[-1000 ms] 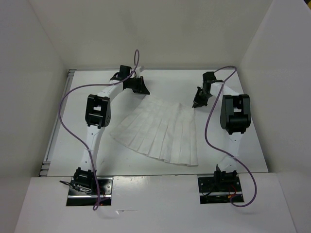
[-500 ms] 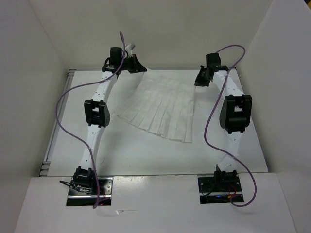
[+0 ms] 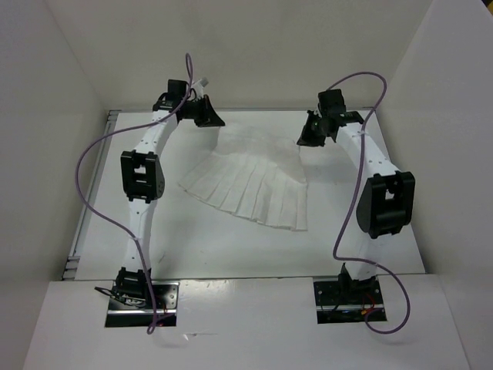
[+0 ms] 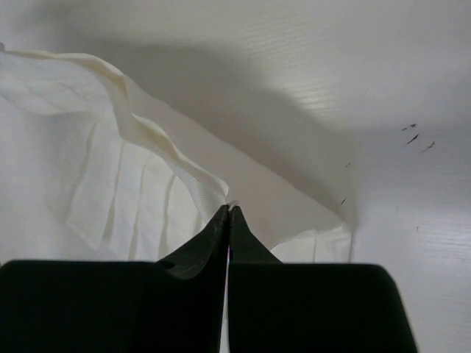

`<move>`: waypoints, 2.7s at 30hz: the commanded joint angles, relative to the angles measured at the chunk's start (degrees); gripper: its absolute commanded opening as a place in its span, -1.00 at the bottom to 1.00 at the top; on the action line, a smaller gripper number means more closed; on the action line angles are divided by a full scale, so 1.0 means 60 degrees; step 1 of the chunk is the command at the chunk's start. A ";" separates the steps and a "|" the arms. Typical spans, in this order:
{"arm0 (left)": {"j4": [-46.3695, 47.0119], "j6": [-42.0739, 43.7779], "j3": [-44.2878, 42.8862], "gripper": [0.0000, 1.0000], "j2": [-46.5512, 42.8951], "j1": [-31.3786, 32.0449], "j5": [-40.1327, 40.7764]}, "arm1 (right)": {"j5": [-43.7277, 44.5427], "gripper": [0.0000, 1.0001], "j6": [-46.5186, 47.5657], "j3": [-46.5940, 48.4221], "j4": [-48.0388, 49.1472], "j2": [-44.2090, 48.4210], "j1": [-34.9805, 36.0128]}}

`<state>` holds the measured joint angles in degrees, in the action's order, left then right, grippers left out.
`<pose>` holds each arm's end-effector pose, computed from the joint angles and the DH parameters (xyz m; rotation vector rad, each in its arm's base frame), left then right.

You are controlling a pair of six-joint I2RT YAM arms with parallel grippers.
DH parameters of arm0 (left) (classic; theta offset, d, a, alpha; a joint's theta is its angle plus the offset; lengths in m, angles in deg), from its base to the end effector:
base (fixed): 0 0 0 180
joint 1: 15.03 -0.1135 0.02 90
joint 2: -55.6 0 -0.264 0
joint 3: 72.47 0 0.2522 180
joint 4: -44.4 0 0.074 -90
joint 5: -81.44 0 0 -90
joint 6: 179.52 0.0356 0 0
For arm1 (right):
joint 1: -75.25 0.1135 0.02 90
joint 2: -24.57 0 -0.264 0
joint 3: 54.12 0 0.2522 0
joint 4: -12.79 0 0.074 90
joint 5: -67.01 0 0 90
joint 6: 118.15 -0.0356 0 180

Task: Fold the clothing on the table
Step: Fold the skirt

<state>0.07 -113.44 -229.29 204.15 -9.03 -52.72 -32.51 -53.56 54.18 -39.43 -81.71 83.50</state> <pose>0.5695 -0.0848 0.2289 0.1046 2.2145 -1.1361 0.4107 0.0655 0.2920 0.2966 2.4681 0.4585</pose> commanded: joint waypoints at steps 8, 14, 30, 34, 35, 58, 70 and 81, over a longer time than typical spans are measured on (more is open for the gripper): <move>0.1342 0.0281 0.4444 -1.00 -0.4204 -0.0414 0.0036 | -0.0390 -1.00 0.0397 -0.0873 -0.0679 0.2448 0.0280; 0.1886 0.0486 0.7479 -1.00 -0.5714 -0.0414 0.0227 | -0.0933 -1.00 0.0704 -0.1825 -0.1075 0.2889 0.0674; 0.1214 0.1043 1.1188 -1.00 -0.6785 -0.0062 0.2101 | -0.1636 -1.00 0.0309 -0.4433 -0.2584 0.3079 0.2710; 0.0861 0.1043 1.1452 -1.00 -0.6873 -0.0062 0.2511 | -0.1184 -1.00 0.0207 -0.4668 -0.3111 0.2875 0.3281; 0.0731 0.1043 1.1553 -1.00 -0.6989 -0.0062 0.2642 | -0.1182 -1.00 0.0206 -0.4784 -0.3286 0.2874 0.3385; -0.1002 0.0853 1.1305 -0.87 -0.9174 0.0156 0.3585 | 0.0722 -0.49 -0.1052 -0.3159 -0.2280 0.1619 0.4295; -0.0047 0.0457 1.1728 -0.83 -0.7576 0.0362 0.3785 | 0.0369 -0.60 -0.1625 -0.4448 -0.0827 -0.0186 0.3827; 0.0524 0.0149 1.2200 -0.80 -0.6757 0.0450 0.3772 | 0.1278 -0.49 -0.0732 -0.1508 -0.0739 -0.2220 0.2376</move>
<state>1.47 -111.19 -154.85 161.09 -6.58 -29.77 -32.42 -60.80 39.29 -48.83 -90.40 99.28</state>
